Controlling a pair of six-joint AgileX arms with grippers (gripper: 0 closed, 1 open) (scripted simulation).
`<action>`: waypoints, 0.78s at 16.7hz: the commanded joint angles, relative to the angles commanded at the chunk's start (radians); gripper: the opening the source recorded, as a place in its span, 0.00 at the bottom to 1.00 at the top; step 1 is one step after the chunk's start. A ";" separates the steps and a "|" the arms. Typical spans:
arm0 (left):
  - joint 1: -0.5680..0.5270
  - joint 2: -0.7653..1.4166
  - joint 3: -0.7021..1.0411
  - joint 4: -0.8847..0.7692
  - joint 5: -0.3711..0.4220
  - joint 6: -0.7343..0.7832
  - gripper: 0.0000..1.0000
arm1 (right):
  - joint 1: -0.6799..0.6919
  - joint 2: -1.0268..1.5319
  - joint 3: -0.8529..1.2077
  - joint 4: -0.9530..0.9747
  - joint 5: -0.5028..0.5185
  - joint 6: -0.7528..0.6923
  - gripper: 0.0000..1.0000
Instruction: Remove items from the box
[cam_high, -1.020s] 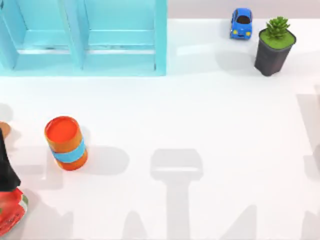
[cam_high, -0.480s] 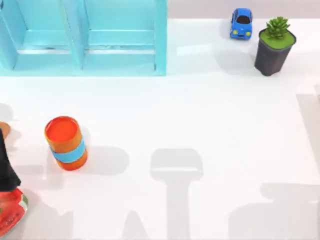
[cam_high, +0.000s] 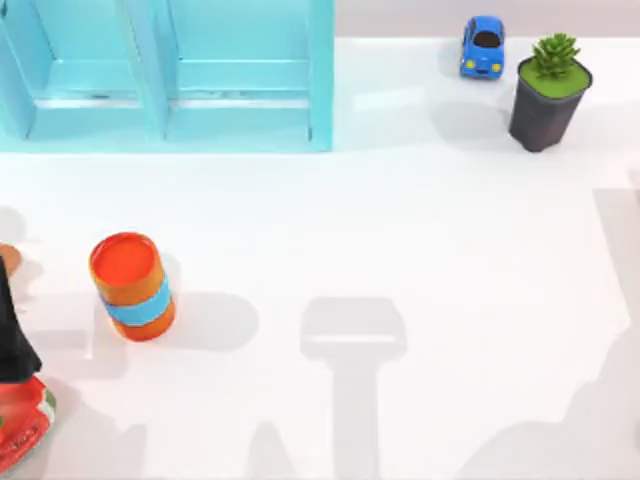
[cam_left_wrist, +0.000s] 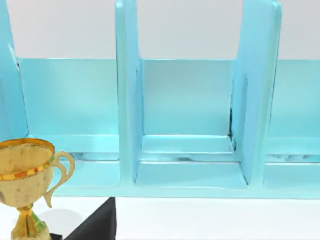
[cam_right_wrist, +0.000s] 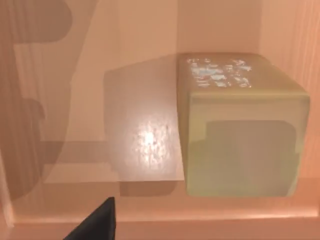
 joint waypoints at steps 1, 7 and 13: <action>0.000 0.000 0.000 0.000 0.000 0.000 1.00 | -0.003 0.007 0.007 -0.006 0.001 -0.003 1.00; 0.000 0.000 0.000 0.000 0.000 0.000 1.00 | 0.001 0.009 -0.011 0.013 0.001 0.000 1.00; 0.000 0.000 0.000 0.000 0.000 0.000 1.00 | 0.000 0.077 -0.187 0.272 0.001 0.001 1.00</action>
